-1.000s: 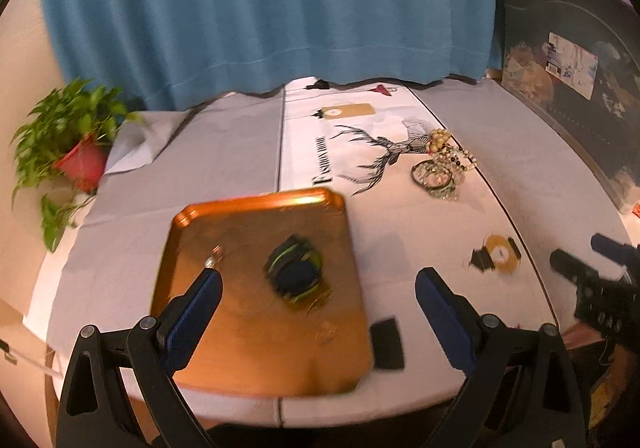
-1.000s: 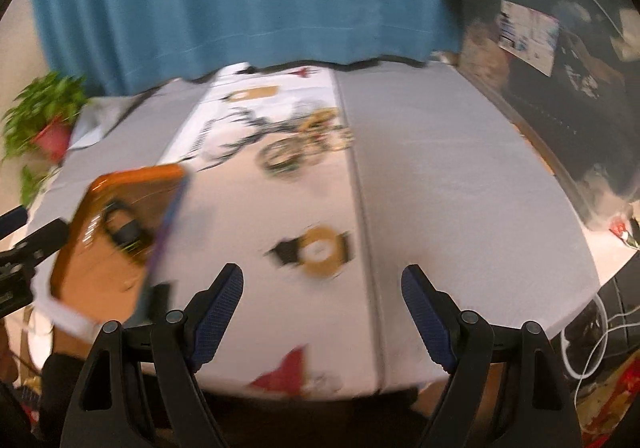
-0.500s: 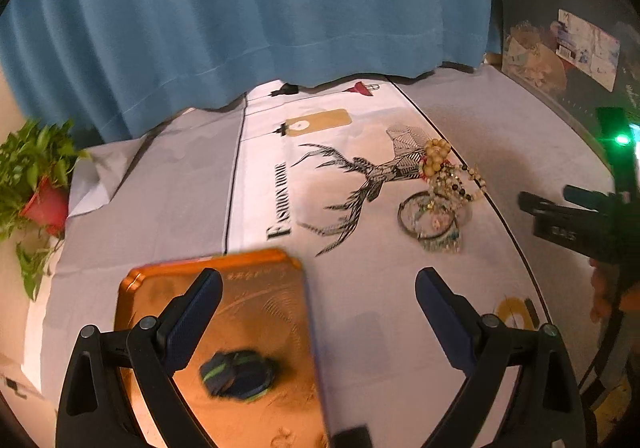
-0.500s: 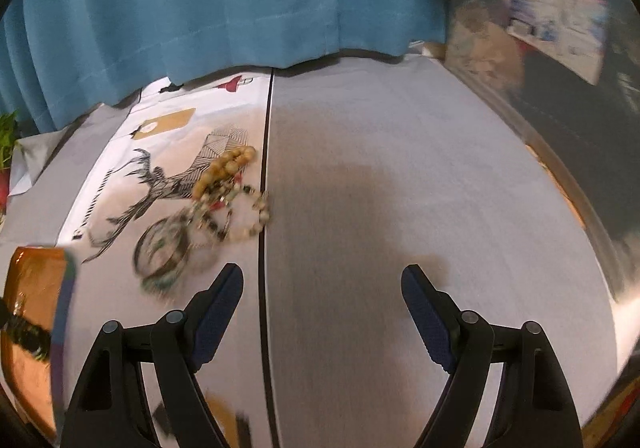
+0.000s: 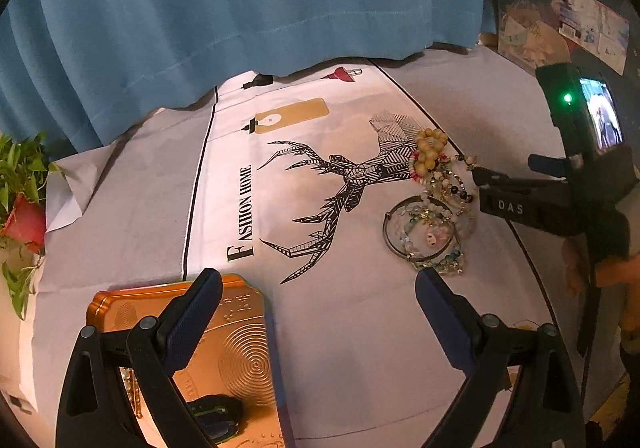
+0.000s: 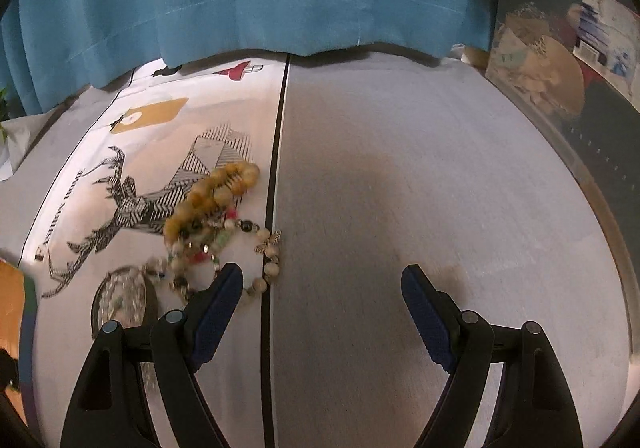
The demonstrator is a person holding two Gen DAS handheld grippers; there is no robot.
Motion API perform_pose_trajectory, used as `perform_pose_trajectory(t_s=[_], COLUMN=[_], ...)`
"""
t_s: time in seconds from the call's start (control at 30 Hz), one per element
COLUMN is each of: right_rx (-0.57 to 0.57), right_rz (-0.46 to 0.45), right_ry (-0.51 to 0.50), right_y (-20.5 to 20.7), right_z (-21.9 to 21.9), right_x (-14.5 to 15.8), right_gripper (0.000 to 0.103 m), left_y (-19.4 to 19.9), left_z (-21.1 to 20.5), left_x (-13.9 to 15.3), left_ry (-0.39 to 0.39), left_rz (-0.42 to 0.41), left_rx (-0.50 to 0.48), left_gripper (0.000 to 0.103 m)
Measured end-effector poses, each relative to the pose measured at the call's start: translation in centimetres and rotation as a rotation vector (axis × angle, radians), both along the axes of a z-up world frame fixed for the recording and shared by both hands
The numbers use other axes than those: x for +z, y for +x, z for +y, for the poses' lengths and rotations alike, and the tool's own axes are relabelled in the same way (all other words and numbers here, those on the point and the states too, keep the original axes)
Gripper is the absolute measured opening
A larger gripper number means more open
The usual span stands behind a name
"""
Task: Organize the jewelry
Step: 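Grasp the white-black beaded bracelet with the right gripper while the left gripper grasps the amber bead strand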
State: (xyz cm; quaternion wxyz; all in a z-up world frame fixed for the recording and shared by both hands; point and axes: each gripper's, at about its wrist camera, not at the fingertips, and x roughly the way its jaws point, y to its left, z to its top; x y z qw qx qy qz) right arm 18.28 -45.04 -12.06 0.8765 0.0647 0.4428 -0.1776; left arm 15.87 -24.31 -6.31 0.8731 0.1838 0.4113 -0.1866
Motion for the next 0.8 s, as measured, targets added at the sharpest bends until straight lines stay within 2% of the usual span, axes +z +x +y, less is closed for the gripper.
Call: perform_pose_trajectory(t_s=[0.1,0.2,0.33,0.4,0.53,0.63,0.8], right_rx=[0.007,0.011,-0.001,-0.036,-0.092,-0.115,-0.134], right_rz=[0.031,0.009,0.041,0.045,0.045,0.037,0.032], right_ry=[0.018,0.038,-0.032,-0.023,0.033,0.033,0.028], right_y=[0.5,0.2,0.6,0.2,-2.1,-4.7,-7.7], right_z=[-0.1,-0.1,-0.2,-0.9,-2.7,-4.1,-6.0], right_x=[-0.3,-0.1,-0.7,-0.7,-0.8,-0.7,-0.7], right_gripper=[0.082,0.082,0.083,0.083,0.084,0.085,0.087], left_y=[0.2,0.4,0.4,0.5,0.9,1.9,4.6], left_z=[0.0,0.0,-0.1,-0.1,-0.2,-0.4,-2.2], left_x=[-0.1,-0.2,-0.4,-0.5,-0.4,-0.4,0.5], left_ry=[0.003,0.006,0.014,0.018,0.015,-0.012,-0.043], left_rz=[0.001,-0.001,0.001,0.001,0.008,0.042,0.021], left_rx=[0.0,0.003,0.003,0.0,-0.003,-0.008,-0.016], left_gripper=[0.096,0.096,0.096,0.096,0.096,0.096,0.096])
